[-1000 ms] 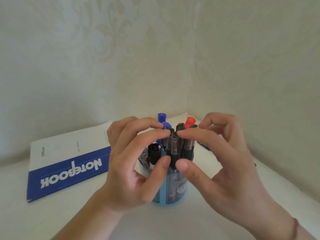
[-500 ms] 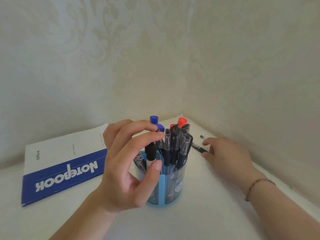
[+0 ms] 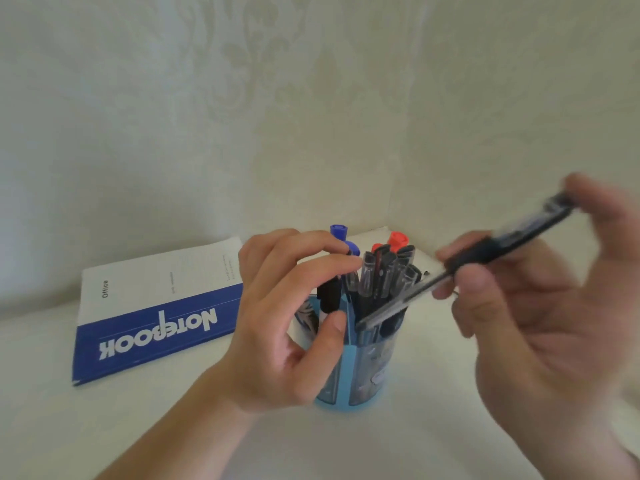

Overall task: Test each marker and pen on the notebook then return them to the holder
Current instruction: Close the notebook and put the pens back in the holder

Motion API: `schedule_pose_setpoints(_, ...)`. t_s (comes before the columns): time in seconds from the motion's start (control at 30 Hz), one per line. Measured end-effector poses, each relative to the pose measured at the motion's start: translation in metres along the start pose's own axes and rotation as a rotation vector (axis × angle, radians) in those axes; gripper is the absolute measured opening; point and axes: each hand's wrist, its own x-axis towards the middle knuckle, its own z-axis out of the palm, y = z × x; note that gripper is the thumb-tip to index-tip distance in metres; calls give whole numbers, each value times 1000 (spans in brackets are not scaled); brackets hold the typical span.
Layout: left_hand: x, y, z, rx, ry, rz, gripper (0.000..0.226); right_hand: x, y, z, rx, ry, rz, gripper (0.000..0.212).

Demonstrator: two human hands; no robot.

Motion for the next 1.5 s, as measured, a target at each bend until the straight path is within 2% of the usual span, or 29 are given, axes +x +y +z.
schedule_pose_setpoints(0.1,0,1,0,6,-2,2,33,-1,0,-3,-313,-215,-81,35)
schedule_pose_setpoints(0.17,0,1,0,9,-6,2,33,0,1,-6,-390,-333,-90,30)
schedule_pose_setpoints(0.2,0,1,0,11,-4,2,34,1,3,-7,-370,-354,-97,32)
schedule_pose_setpoints(0.27,0,1,1,13,2,3,33,7,15,-14,-296,-276,-86,33)
schedule_pose_setpoints(0.33,0,1,1,20,6,-1,32,16,40,-31,-358,-158,22,27)
schedule_pose_setpoints(0.37,-1,1,2,22,8,-1,32,20,58,-42,-497,-148,115,23)
schedule_pose_setpoints(0.43,-1,1,2,21,13,3,32,20,96,-65,-848,-235,338,20)
schedule_pose_setpoints(0.5,-1,0,2,11,11,6,34,14,121,-78,-1024,-367,529,27)
schedule_pose_setpoints(0.57,-1,0,2,6,11,9,35,10,134,-82,-1133,-512,598,26)
schedule_pose_setpoints(0.7,-2,-1,1,-16,2,0,40,8,130,-80,-1262,-542,601,24)
schedule_pose_setpoints(0.77,-2,0,1,-19,-4,-3,42,11,116,-74,-1117,-445,551,27)
schedule_pose_setpoints(0.9,-2,-1,0,-58,-20,-14,45,21,69,-52,-520,-66,495,41)
schedule_pose_setpoints(0.97,-2,-2,-1,-80,-44,-19,48,21,45,-46,-203,6,472,46)
schedule_pose_setpoints(1.03,-2,-2,-3,-86,-63,-22,53,22,29,-41,264,9,539,37)
schedule_pose_setpoints(1.1,-2,-2,-3,-99,-76,-27,56,21,23,-38,525,4,619,32)
schedule_pose_setpoints(1.13,-2,-2,-3,-104,-80,-27,56,20,22,-37,520,0,620,34)
schedule_pose_setpoints(1.23,-2,-2,-2,-71,-91,-16,55,16,21,-34,252,30,479,31)
schedule_pose_setpoints(1.4,-3,1,3,21,-90,11,52,17,7,-26,239,81,195,35)
schedule_pose_setpoints(1.5,-3,4,5,37,-85,19,51,16,6,-15,204,91,136,80)
